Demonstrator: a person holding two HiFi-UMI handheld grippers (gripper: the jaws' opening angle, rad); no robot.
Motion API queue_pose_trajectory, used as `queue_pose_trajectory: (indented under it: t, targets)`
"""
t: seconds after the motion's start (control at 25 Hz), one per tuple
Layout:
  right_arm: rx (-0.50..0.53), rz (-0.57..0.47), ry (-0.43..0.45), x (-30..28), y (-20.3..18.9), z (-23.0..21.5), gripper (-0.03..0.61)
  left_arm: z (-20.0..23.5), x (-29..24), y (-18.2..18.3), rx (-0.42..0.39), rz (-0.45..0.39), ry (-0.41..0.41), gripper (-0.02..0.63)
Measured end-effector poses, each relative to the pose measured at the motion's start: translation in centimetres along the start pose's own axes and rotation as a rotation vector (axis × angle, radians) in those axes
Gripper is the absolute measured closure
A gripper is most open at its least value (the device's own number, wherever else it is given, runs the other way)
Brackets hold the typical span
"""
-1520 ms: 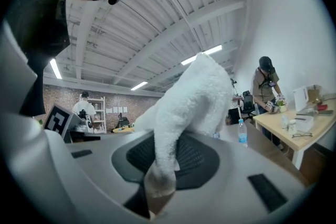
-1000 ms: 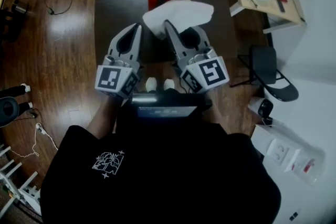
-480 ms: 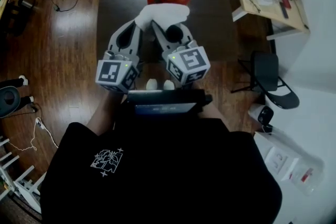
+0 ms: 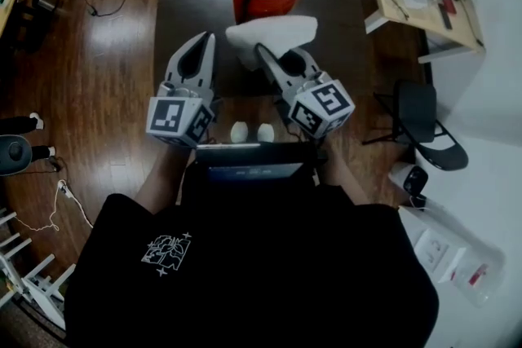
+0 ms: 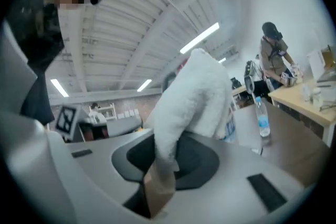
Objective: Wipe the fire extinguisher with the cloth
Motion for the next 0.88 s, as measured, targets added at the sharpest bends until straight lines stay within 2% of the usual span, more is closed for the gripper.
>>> queue_pose_trajectory:
  t: [0.08, 0.16, 0.32, 0.4, 0.48, 0.72, 0.8, 0.88]
  targets:
    - [-0.033, -0.109, 0.057, 1.3, 4.9, 1.6, 0.473, 0.2, 0.1, 0.2, 0.006, -0.007, 0.009, 0.614]
    - [-0.096, -0.177, 0.086, 1.2, 7.9, 0.9, 0.474, 0.0, -0.1, 0.3, 0.011, -0.007, 0.016, 0.614]
    - [-0.24, -0.18, 0.126, 0.3, 9.0, -2.3, 0.475, -1.2, -0.9, 0.6, -0.003, -0.006, 0.014, 0.614]
    - [-0.318, -0.16, 0.131, 0.3, 7.4, -2.7, 0.475, -0.8, -0.7, 0.8, -0.007, -0.011, 0.018, 0.614]
    - [-0.362, -0.098, 0.093, 0.1, 4.4, -3.6, 0.474, -0.6, -0.5, 0.8, -0.01, -0.01, 0.022, 0.614]
    - [-0.413, 0.182, -0.147, -1.1, -6.9, -12.4, 0.474, -2.1, -1.9, 1.1, -0.024, -0.008, 0.012, 0.614]
    - [-0.404, 0.221, -0.188, -0.6, -8.2, -13.5, 0.474, -2.1, -2.0, 1.1, -0.025, -0.01, 0.013, 0.614]
    - [-0.378, 0.174, -0.149, 0.5, -6.3, -12.4, 0.474, -2.0, -1.9, 1.2, -0.026, -0.015, 0.016, 0.614]
Point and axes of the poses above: the fingertips, and each gripper's own axes: x backward along the fingers, z to its left, y out of its top, the point moved 6 cm from there along x, backward along the fingers, and after that the axes turned 13 degrees about -x, right-handed, at the moved point
